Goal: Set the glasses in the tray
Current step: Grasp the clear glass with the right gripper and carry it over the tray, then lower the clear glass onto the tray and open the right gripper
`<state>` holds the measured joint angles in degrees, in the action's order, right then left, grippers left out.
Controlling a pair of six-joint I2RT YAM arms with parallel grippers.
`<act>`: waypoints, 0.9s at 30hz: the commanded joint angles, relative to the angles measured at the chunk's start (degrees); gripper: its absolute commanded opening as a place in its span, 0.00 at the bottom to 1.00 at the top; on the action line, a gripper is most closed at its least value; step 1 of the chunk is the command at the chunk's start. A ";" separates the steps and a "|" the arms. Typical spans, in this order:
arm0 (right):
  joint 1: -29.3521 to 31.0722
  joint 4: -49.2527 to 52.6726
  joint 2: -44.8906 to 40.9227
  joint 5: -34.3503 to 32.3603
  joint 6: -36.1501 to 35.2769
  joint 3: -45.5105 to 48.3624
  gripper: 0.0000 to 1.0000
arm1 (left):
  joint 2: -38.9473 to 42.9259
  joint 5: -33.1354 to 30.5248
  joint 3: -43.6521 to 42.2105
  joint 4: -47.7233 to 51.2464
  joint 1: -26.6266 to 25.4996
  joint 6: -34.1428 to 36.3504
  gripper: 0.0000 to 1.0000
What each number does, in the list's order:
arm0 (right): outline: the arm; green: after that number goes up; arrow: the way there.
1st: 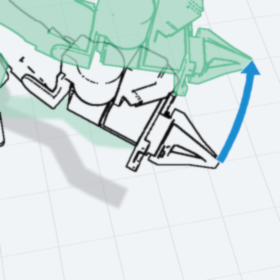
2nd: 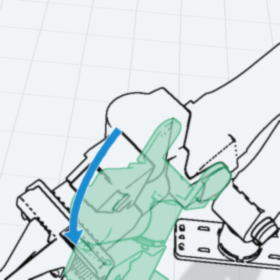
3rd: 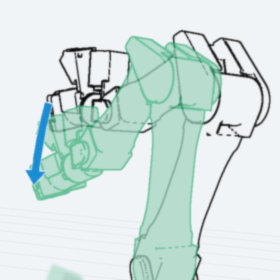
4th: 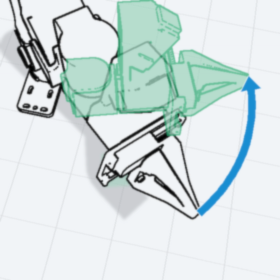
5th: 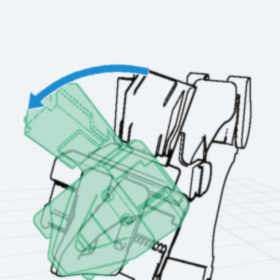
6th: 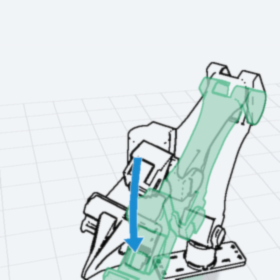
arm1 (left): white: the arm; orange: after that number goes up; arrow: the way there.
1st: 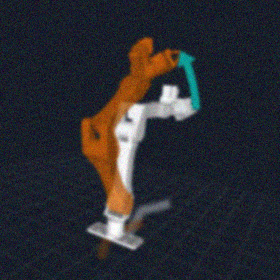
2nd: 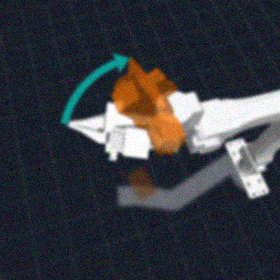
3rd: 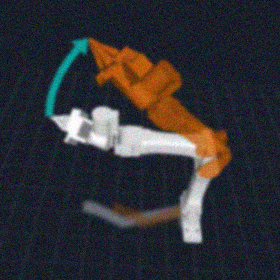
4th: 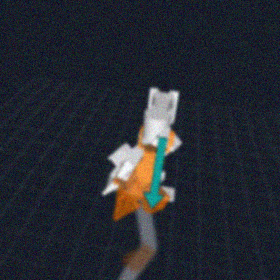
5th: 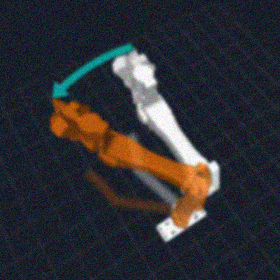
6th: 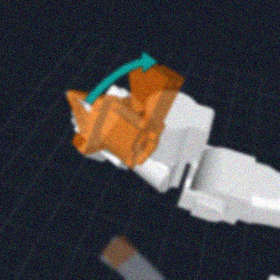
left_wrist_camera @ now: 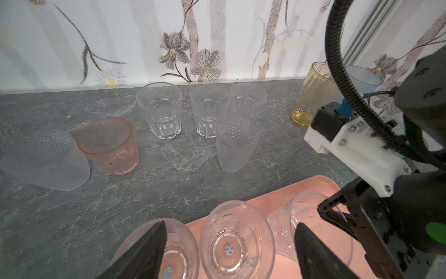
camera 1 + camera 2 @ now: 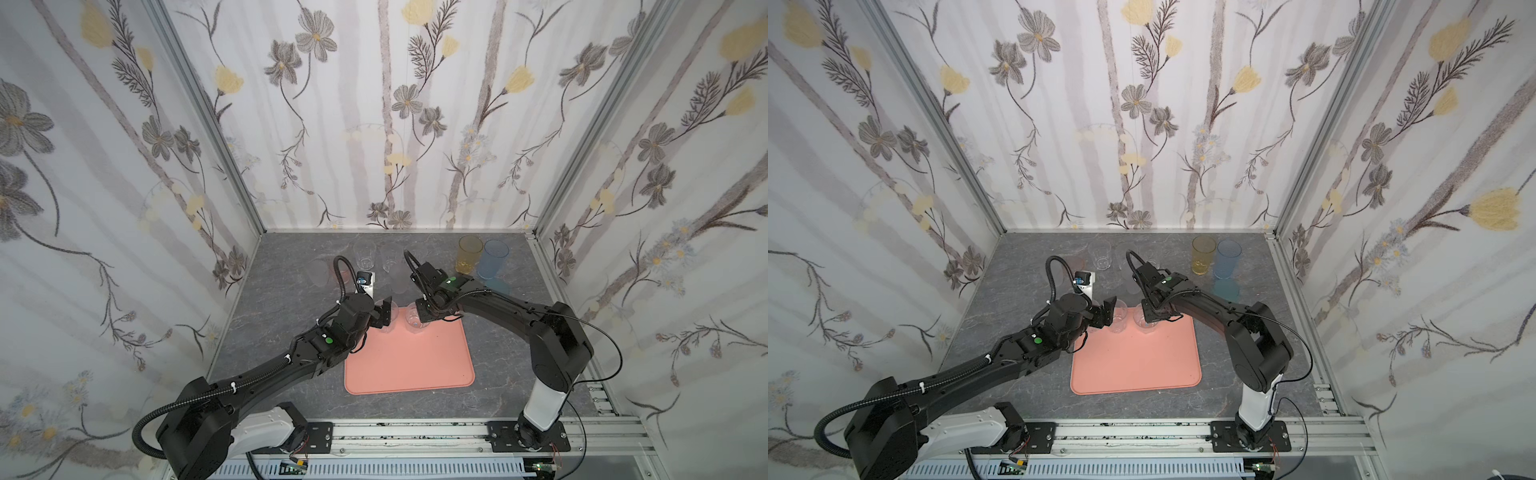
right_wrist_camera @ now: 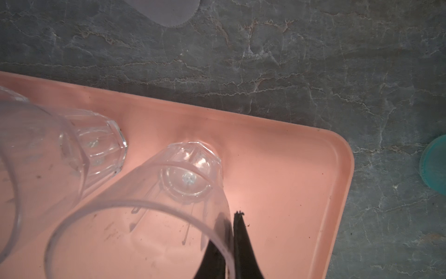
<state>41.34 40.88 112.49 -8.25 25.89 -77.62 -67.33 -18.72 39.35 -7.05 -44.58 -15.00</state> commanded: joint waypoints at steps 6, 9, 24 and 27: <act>0.33 0.02 1.76 -0.90 -0.79 -1.76 0.08 | -1.18 0.31 0.35 -1.56 0.10 0.02 0.85; 0.39 0.16 1.75 -1.11 -0.67 -1.95 0.13 | -1.30 0.29 0.36 -1.56 0.09 0.21 0.85; 0.40 0.74 1.02 -1.33 -0.48 -3.29 0.29 | -1.31 0.37 0.53 -1.65 0.02 0.15 0.85; 0.19 1.71 0.08 -1.33 -1.36 -5.03 0.38 | -1.00 -1.12 0.89 -1.65 0.04 -0.43 0.85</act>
<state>41.67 42.33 113.69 -8.91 25.41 -81.12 -68.75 -18.00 39.55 -7.09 -44.53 -14.96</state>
